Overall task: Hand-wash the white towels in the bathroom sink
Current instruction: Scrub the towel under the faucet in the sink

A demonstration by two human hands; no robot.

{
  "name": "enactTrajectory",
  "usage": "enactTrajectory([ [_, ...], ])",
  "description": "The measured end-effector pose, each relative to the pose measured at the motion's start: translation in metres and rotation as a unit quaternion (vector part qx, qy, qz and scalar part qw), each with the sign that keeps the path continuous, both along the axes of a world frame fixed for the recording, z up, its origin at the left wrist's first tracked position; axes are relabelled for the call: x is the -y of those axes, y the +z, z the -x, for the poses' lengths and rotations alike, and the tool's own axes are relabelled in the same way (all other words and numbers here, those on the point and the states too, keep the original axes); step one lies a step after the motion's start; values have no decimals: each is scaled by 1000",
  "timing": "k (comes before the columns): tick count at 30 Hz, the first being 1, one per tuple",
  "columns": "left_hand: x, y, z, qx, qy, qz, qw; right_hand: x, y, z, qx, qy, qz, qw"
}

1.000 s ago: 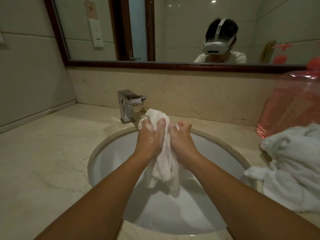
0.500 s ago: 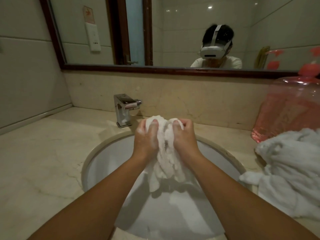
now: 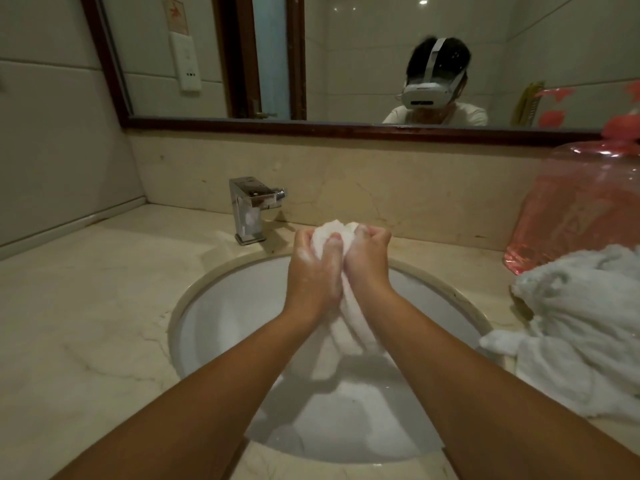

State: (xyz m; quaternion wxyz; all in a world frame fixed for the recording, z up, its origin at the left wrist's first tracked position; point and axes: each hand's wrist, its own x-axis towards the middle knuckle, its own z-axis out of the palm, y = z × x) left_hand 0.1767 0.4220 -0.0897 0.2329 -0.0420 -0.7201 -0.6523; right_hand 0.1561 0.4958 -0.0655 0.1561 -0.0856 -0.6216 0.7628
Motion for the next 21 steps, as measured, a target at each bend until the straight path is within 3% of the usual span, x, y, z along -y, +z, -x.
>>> enactTrajectory([
  [4,14,2,27,31,59,5,998,7,-15,-27,2,81,-141,987],
  [8,22,-9,27,51,17,53,997,-1,-18,-14,24,89,-138,986],
  [10,27,-11,28,38,-25,64,997,-6,-24,-2,47,86,-102,990],
  [12,33,-10,30,30,-56,66,996,-14,-33,7,95,115,-3,989],
  [15,37,-8,28,48,-89,46,994,-25,-40,13,147,187,98,966],
  [21,40,-10,29,278,-115,-8,954,-23,-40,16,79,208,93,970],
])
